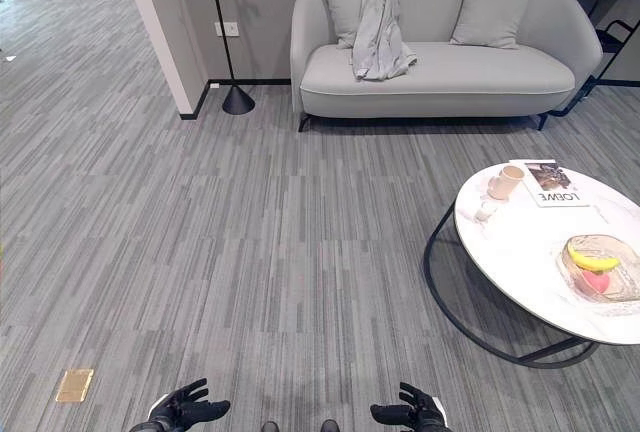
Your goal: Hang the clothes on the sofa on the clothes rack.
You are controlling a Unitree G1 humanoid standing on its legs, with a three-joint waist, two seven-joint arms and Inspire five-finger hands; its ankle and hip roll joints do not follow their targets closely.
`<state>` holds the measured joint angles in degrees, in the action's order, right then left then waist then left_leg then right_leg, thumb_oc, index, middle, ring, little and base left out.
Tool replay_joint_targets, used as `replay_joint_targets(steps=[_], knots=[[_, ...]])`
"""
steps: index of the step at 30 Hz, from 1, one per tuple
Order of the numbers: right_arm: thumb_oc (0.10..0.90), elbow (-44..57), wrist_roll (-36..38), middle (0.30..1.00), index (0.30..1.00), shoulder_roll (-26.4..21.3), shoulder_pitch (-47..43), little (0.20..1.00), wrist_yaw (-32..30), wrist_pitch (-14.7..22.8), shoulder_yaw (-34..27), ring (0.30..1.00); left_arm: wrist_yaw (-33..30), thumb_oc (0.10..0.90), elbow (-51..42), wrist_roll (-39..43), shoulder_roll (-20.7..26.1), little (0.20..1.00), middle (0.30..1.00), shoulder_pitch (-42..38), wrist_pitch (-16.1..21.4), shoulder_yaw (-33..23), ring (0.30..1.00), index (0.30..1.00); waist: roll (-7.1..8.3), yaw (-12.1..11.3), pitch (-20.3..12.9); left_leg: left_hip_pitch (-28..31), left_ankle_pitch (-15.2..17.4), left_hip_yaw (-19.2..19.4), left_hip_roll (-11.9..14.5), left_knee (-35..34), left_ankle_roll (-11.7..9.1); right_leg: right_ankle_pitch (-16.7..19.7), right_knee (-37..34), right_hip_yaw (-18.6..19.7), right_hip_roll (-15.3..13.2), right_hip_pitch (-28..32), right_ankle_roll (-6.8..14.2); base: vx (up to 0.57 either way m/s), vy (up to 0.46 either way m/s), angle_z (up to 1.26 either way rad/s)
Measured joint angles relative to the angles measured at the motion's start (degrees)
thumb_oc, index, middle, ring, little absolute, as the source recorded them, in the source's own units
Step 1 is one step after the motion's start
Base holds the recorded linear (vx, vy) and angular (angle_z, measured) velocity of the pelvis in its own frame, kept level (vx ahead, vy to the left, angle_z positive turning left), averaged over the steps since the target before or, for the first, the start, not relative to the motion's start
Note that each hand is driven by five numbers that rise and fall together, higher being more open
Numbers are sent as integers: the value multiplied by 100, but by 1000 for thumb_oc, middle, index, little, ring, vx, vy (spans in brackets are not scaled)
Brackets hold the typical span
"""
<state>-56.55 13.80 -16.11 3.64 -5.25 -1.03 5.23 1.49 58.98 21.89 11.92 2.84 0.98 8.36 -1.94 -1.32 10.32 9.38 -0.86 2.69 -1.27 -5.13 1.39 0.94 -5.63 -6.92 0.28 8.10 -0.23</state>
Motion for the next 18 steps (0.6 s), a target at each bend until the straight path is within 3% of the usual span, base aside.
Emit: replay_joint_targets(steps=[18], knots=[[800,104,-3,900,900,1,106,900,2,-4,56,900,9,800,-8,97,-4,900,900,52,-14,-37,900,900,62,4,-59,-6,0,-26,1,-2,0,-1,-1,-15,2,6,-1,1,-2,0]])
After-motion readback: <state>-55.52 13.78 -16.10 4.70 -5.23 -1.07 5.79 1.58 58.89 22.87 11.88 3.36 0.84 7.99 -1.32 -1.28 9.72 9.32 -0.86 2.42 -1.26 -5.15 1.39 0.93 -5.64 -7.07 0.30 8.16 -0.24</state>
